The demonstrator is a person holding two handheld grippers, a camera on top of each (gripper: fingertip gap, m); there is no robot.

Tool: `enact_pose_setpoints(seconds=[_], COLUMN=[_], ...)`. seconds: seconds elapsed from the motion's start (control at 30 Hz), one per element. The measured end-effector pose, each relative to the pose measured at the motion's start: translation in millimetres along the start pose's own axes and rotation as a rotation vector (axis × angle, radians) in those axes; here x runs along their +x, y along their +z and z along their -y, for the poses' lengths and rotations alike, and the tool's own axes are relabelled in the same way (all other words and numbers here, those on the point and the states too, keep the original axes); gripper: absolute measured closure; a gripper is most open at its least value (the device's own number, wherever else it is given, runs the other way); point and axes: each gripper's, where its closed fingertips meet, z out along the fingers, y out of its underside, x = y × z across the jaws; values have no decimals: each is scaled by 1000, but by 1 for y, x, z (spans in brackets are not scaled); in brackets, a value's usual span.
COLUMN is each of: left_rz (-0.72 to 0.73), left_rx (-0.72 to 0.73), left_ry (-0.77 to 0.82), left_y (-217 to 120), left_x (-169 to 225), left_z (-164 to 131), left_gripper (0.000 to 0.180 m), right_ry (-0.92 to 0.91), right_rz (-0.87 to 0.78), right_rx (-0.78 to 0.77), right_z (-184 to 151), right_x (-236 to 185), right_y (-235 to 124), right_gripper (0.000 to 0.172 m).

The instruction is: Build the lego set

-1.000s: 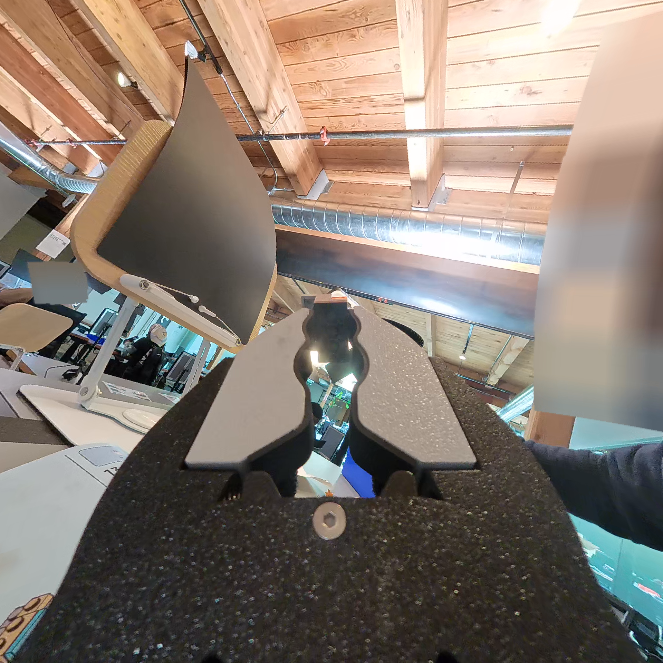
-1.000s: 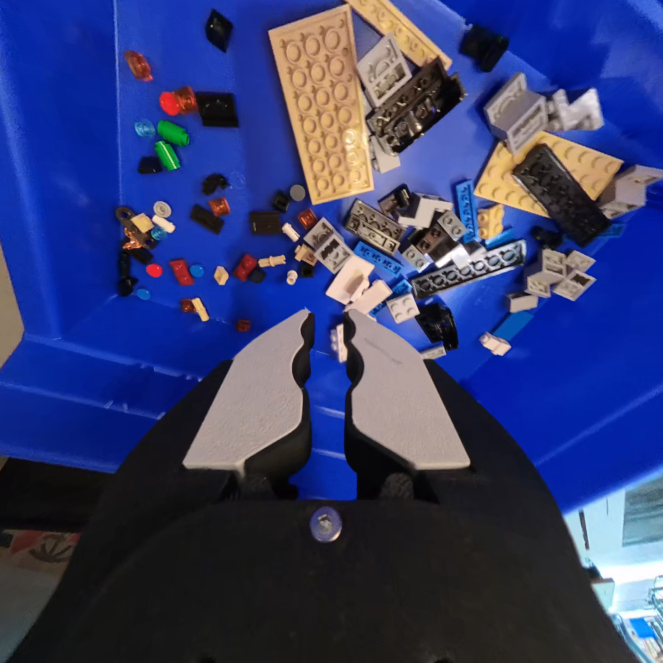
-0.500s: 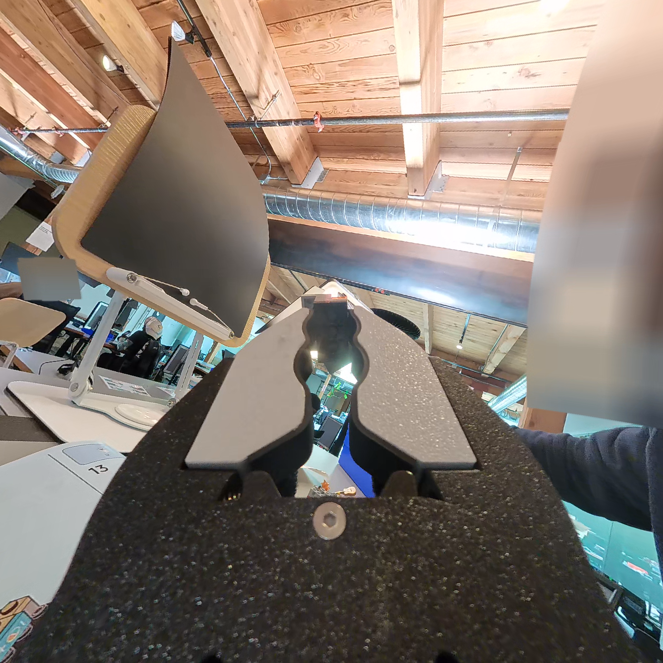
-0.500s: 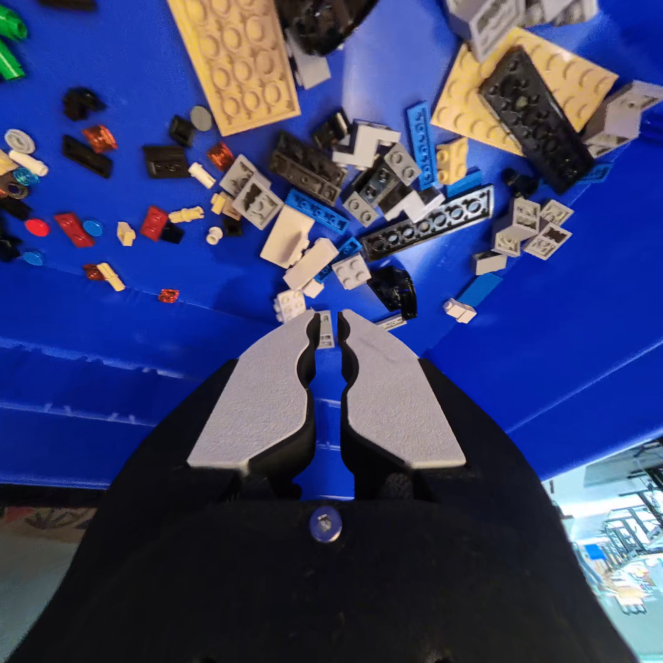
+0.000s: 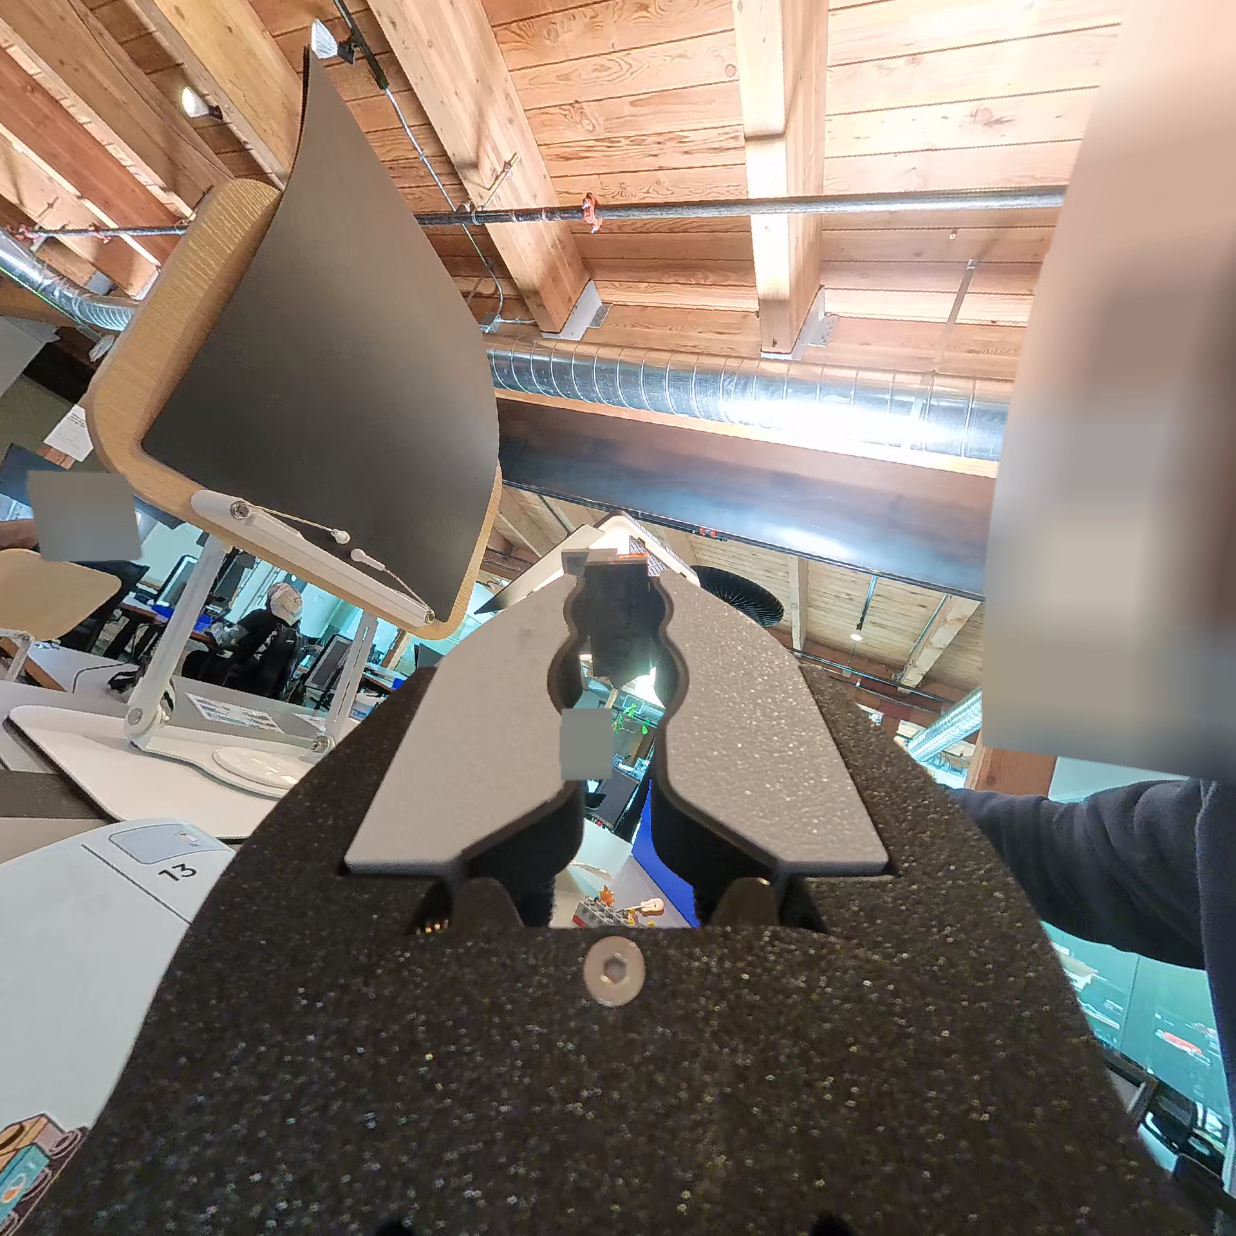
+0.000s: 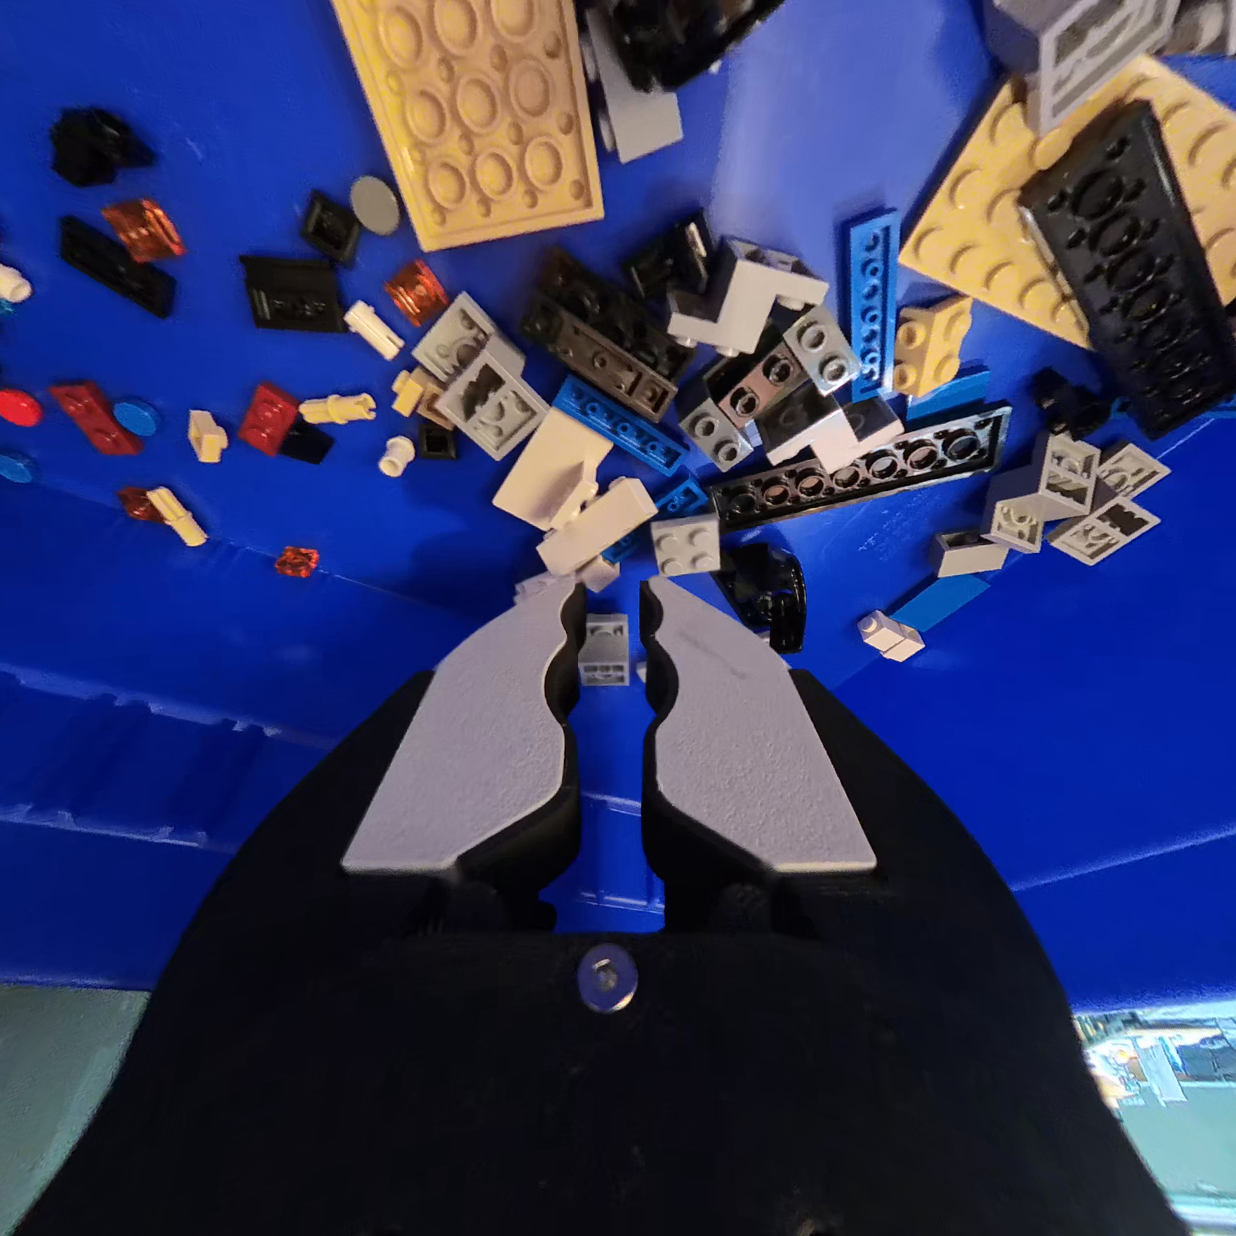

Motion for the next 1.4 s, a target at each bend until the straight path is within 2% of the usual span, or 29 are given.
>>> enact_pose_setpoints(seconds=[0.47, 0.57, 0.67, 0.73, 0.8, 0.9, 1.0, 1.1, 1.17, 1.27, 1.4], left_rz=[-19, -38, -64, -94, -160, -186, -160, -104, -15, -16, -16], left_rx=[-61, -104, -164, -256, -376, -720, -1121, -1334, -1479, -1500, -1502], left_ry=[-43, -54, -72, -134, -220, -354, -315, -288, -218, -199, -203], left_y=[6, 10, 14, 18, 21, 11, -23, -45, -65, -70, -71], left_x=[4, 9, 16, 22, 36, 53, 63, 64, 54, 55, 54], left_z=[-12, -19, -28, -40, -57, -108, -166, -194, -206, -205, -204], left_gripper=[164, 164, 164, 163, 163, 164, 163, 163, 164, 164, 162], right_ry=[22, 36, 60, 49, 0, -97, -175, -150, -109, -57, -12], right_rz=[29, 7, -26, -59, -75, -66, -20, 139, 258, 399, 466], right_rx=[-14, 19, 117, 213, 342, 521, 676, 875, 981, 1060, 1107], right_z=[0, 1, 13, 35, 72, 141, 213, 282, 317, 351, 375], right_x=[-10, -10, -14, -28, -57, -112, -167, -214, -235, -257, -270], right_y=[8, -2, -27, -54, -88, -127, -145, -157, -162, -162, -161], right_gripper=[162, 163, 163, 163, 163, 163, 163, 163, 163, 163, 163])
